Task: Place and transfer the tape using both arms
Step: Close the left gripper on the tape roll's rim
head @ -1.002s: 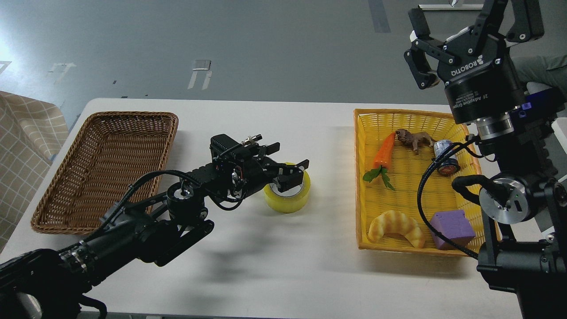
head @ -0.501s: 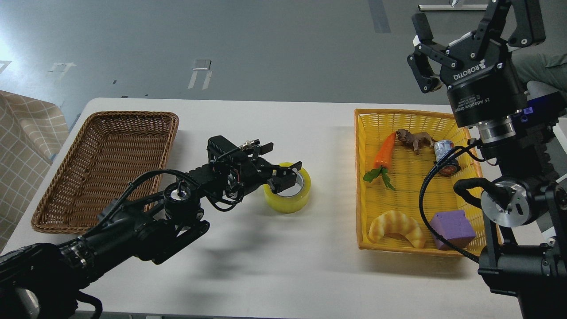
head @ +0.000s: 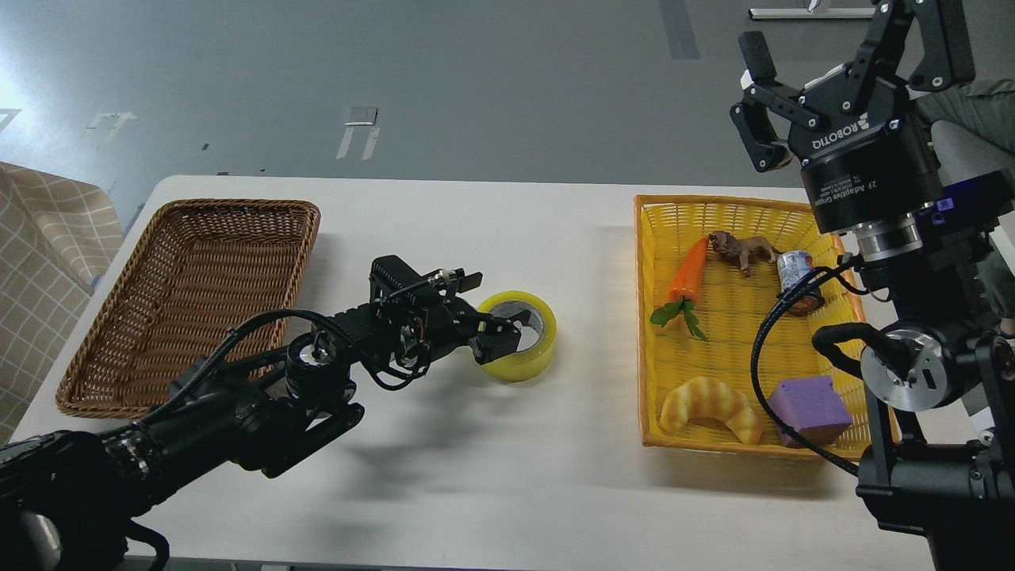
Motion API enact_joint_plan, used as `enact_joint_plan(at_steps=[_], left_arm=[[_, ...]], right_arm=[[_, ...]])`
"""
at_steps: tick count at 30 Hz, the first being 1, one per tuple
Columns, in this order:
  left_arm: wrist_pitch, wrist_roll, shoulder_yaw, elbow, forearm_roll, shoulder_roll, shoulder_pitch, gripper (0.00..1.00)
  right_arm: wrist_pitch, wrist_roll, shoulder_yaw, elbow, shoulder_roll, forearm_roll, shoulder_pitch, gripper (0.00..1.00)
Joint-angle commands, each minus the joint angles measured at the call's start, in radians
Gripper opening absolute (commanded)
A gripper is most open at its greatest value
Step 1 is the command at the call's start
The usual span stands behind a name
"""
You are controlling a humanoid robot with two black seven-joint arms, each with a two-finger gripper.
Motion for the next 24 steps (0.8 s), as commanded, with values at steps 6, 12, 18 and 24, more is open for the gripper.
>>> enact_joint_plan(at_steps=[6,12,18,24], left_arm=[[0.000,-0.018,0.014,0.042,0.000,0.000,-0.002,0.98],[0.000,-0.038,0.014,0.057,0.000,0.000,-0.005,0.86],[-0.001,-0.084,0.014,0.083,0.000,0.003,-0.008,0.67],[-0.001,-0.084,0.014,0.100,0.000,0.002,-0.013,0.64]], right_arm=[[0.000,0.002,0.015,0.000,0.000,0.000,-0.014,1.00],[0.000,0.005,0.015,0.000,0.000,0.000,-0.021,1.00],[0.000,0.005,0.022,0.000,0.000,0.000,-0.027,1.00],[0.000,0.007,0.029,0.000,0.000,0.000,-0.044,1.00]])
